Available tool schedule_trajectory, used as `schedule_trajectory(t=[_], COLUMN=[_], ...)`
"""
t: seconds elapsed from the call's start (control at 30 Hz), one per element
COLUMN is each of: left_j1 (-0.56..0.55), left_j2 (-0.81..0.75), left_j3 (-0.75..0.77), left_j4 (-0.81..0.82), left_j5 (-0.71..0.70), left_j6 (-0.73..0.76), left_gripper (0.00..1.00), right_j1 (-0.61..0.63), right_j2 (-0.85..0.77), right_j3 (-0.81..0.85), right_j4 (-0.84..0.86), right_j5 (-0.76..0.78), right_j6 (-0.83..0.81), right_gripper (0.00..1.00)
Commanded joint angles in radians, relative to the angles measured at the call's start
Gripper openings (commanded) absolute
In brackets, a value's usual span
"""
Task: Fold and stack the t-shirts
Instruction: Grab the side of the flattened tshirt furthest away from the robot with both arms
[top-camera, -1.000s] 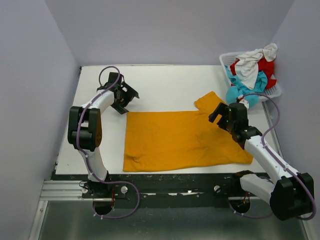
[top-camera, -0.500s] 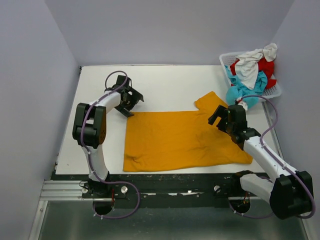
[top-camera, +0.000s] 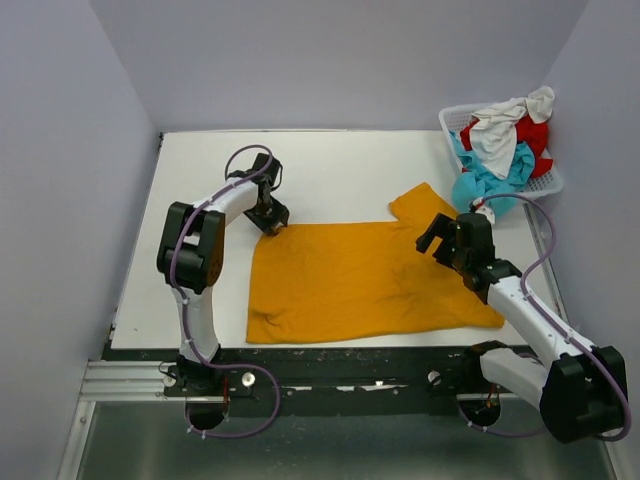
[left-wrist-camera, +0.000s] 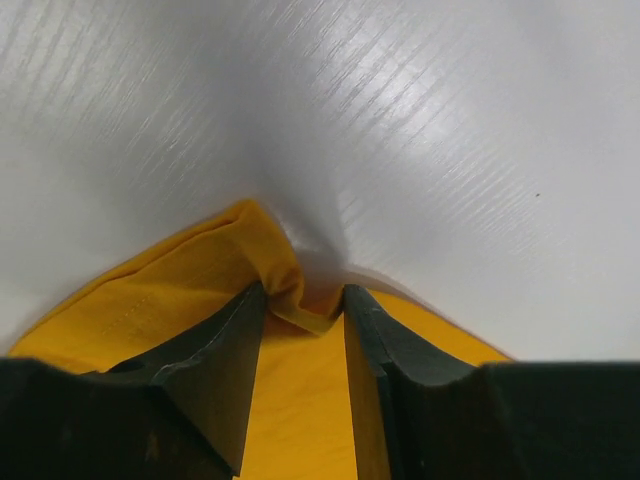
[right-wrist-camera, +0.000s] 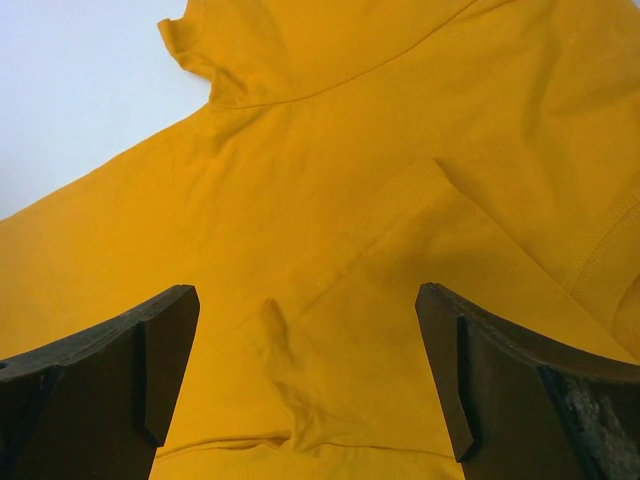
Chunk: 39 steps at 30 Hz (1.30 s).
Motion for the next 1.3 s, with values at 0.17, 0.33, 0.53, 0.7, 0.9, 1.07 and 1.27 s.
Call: schedule_trajectory(t=[0.17, 0.33, 0.53, 0.7, 0.9, 1.07, 1.27], left_j1=[-0.007, -0.002, 0.0, -0.004, -0.008, -0.008, -0.008], left_j2=[0.05, 0.067, 0.096, 0.114, 0.111, 0.12, 0.117], left_j3=[0.067, 0.104, 0.164, 0.194, 0.199, 0.218, 0.216], left_j4=[-0.164, -0.194, -0.185, -0.176, -0.152, -0.171, -0.176], left_j5=[-0.095, -0.105, -0.088, -0.043, -0.031, -0.047, -0.047], left_j6=[-0.028, -0.021, 0.077, 0.152, 0.192, 0.206, 0.207], left_gripper=[0.27, 0.08, 0.0, 0.0, 0.0, 0.0, 0.0], right_j1=[-0.005, -0.006, -0.006, -0.006, -0.006, -0.006, -0.006], right_j2=[-0.035, -0.032, 0.014, 0.254, 0.648, 0.915, 1.146], right_j3=[-0.029, -0.026, 0.024, 0.259, 0.627, 0.875, 1.121], right_j4=[0.027, 0.026, 0.058, 0.05, -0.034, -0.078, -0.085], right_j5=[-0.039, -0.033, 0.015, 0.074, 0.201, 0.214, 0.251], right_j6=[-0.002, -0.009, -0.026, -0.085, -0.168, -0.246, -0.271], right_gripper=[1.0, 1.0, 1.0, 1.0, 0.97, 0.9, 0.84])
